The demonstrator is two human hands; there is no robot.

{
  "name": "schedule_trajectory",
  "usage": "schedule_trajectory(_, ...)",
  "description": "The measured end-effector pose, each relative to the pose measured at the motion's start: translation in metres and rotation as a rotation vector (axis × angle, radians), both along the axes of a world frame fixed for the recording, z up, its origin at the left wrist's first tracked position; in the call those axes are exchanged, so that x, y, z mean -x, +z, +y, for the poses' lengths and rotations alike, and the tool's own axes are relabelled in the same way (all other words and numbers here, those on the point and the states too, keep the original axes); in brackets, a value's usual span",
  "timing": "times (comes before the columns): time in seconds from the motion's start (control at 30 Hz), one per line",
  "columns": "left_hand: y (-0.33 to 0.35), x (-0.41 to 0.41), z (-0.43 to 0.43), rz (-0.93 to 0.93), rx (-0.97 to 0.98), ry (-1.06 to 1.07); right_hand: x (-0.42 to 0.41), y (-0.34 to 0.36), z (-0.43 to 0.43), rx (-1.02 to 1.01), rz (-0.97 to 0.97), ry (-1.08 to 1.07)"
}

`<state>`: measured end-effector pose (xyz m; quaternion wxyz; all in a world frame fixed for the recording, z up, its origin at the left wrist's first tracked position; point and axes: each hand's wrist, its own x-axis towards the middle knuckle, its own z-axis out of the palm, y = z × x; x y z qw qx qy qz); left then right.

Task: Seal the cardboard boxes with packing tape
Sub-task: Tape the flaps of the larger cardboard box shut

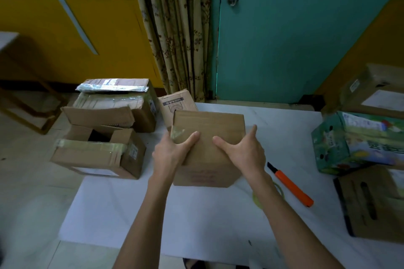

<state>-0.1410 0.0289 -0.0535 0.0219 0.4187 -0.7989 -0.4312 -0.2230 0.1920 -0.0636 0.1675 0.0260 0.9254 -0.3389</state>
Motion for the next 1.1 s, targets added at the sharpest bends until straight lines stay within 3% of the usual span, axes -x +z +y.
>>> schedule_trajectory(0.07,-0.015,-0.001,-0.004,0.009,0.023,0.029,0.005,-0.012,0.003,0.047,-0.024,-0.029)
schedule_trajectory(0.3,-0.026,0.004,-0.012,0.026,0.169,-0.026,0.011,-0.027,0.005,0.054,0.244,0.000)
schedule_trajectory(0.53,-0.015,0.021,-0.010,-0.154,0.152,-0.050,0.008,-0.023,0.006,0.170,0.025,0.016)
schedule_trajectory(0.73,-0.024,0.024,-0.006,-0.159,0.339,0.001,0.008,-0.022,0.004,0.191,0.145,-0.057)
schedule_trajectory(1.1,-0.032,0.024,-0.018,-0.124,0.191,0.003,0.006,-0.023,0.005,0.291,0.124,-0.077)
